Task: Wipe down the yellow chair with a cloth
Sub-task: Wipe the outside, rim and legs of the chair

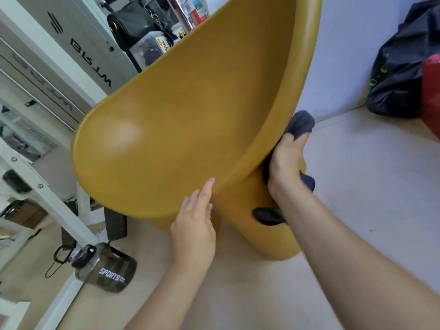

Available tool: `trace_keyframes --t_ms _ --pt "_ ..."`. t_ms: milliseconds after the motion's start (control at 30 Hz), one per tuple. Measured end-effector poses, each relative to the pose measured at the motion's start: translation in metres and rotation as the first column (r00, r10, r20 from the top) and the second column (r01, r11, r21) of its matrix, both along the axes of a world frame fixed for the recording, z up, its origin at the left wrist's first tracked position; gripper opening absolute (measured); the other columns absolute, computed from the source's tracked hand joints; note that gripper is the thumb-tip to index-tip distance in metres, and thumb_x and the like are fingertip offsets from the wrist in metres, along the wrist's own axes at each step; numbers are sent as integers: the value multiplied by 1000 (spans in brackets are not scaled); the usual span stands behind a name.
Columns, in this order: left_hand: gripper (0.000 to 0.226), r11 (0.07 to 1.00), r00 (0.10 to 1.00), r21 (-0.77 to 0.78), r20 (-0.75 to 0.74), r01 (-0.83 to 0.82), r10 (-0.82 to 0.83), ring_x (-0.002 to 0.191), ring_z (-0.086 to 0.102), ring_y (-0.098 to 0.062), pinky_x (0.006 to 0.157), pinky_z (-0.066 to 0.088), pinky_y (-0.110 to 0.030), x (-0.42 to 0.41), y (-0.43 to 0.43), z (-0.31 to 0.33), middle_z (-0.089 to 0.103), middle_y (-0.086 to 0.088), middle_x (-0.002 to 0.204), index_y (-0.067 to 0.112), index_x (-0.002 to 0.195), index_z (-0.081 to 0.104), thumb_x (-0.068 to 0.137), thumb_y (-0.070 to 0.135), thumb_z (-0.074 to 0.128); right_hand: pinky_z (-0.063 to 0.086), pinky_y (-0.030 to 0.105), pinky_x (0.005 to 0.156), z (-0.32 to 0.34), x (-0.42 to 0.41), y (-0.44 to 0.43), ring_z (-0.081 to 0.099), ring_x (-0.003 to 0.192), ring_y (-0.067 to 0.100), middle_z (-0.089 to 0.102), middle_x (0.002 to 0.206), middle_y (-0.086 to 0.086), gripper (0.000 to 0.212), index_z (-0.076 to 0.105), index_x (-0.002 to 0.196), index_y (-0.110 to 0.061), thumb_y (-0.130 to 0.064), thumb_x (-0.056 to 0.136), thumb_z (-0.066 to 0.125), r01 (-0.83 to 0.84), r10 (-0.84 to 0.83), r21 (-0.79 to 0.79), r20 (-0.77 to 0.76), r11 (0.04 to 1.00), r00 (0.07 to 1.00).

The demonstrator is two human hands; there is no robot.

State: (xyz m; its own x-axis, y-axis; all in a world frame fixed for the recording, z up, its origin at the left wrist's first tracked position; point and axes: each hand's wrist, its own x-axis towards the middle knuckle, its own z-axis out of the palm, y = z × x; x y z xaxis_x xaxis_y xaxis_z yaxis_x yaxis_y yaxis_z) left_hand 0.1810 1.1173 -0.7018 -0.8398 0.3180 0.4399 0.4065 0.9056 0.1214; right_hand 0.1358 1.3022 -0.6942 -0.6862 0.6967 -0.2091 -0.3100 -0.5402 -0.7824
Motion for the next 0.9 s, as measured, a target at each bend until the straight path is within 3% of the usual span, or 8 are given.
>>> trace_keyframes --t_ms 100,200,367,467,567,667,800,900 --pt "56 999 995 38 -99 -10 14 103 65 -26 75 53 -38 -5 9 -5 65 1 116 33 136 48 92 -1 51 33 21 95 -14 33 -49 46 119 14 50 136 0 50 22 149 -22 -17 100 33 -21 18 96 30 995 999" --pt "57 1000 993 4 -117 20 -20 93 64 -26 67 46 -35 -11 24 -1 65 -1 109 31 140 44 91 3 53 32 11 97 -26 62 -89 43 118 -3 44 139 -9 53 18 150 -22 -20 102 38 -130 135 152 -25 980 991" --pt "59 982 987 -103 15 161 -160 117 53 -22 88 44 -37 -18 36 19 52 5 137 33 147 29 95 10 45 47 23 86 -11 77 -62 61 103 -1 62 117 -11 36 40 130 -30 -20 97 50 -177 186 115 -77 977 979" --pt "42 992 999 -123 36 -21 26 130 44 -25 101 37 -32 -33 -9 20 45 -3 145 28 140 45 98 26 47 45 14 75 21 56 -14 60 89 -1 59 104 -11 62 31 135 -18 -27 86 68 21 -21 143 -3 989 1000" --pt "55 903 948 -372 146 -214 284 140 27 -32 106 33 -35 -44 -47 4 28 -10 154 41 147 19 98 38 43 38 14 49 39 29 1 53 67 8 50 79 -7 60 30 120 -16 -12 76 70 105 -127 150 142 983 982" --pt "54 876 951 -420 84 -238 299 137 32 -36 96 44 -37 -54 -54 -8 33 -11 151 47 146 12 102 26 36 36 23 51 38 19 5 44 57 11 43 71 -6 50 27 106 -19 -5 74 62 118 -144 139 190 983 971" --pt "66 876 969 -431 8 -218 245 97 62 -52 59 56 -40 -59 -52 -12 66 -26 109 33 127 59 73 -1 76 38 25 54 36 23 12 46 58 10 43 72 -6 52 29 112 -21 -6 74 62 104 -149 234 181 967 972" --pt "69 906 975 -370 6 -204 222 78 63 -56 47 53 -42 -64 -54 -20 68 -29 89 25 111 71 54 -12 84 38 26 53 44 26 16 47 61 11 44 74 -5 53 27 108 -26 -5 75 63 72 -125 260 195 963 973"
